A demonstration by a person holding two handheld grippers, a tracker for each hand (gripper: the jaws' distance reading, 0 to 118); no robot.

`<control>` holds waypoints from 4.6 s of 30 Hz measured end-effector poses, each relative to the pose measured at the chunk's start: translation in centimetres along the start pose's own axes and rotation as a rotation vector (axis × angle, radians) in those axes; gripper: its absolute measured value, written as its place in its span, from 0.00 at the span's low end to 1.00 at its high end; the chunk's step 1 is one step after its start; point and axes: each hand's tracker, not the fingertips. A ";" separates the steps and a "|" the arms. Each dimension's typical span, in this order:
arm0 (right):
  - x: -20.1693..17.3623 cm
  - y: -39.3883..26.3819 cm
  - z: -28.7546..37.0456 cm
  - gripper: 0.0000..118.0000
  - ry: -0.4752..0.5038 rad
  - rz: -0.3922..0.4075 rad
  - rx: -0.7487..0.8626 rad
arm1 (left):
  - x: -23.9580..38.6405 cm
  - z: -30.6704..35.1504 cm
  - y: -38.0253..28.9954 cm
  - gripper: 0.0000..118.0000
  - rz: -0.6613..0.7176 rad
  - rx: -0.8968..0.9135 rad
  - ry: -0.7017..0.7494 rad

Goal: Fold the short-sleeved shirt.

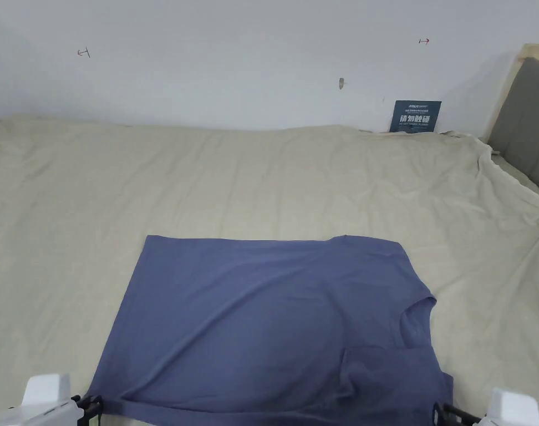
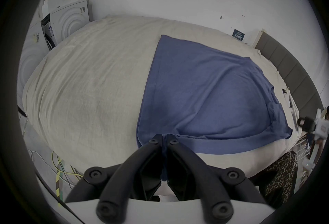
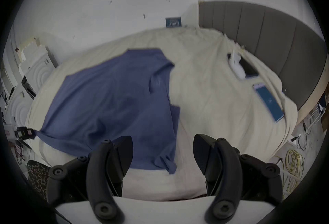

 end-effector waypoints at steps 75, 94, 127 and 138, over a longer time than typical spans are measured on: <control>-6.0 15.3 4.2 0.60 -0.002 0.068 0.439 | 6.7 -1.3 14.7 0.88 -0.064 0.279 0.060; -7.5 8.6 10.6 0.00 -0.083 0.127 0.631 | 7.2 5.0 7.6 0.00 -0.072 0.440 -0.028; -6.7 9.6 3.6 0.00 -0.072 0.092 0.478 | 1.7 -12.2 9.1 0.10 -0.006 -0.183 0.135; -3.6 10.1 -5.8 0.62 -0.112 0.091 0.174 | 1.2 -8.2 11.7 0.03 0.038 -0.051 -0.020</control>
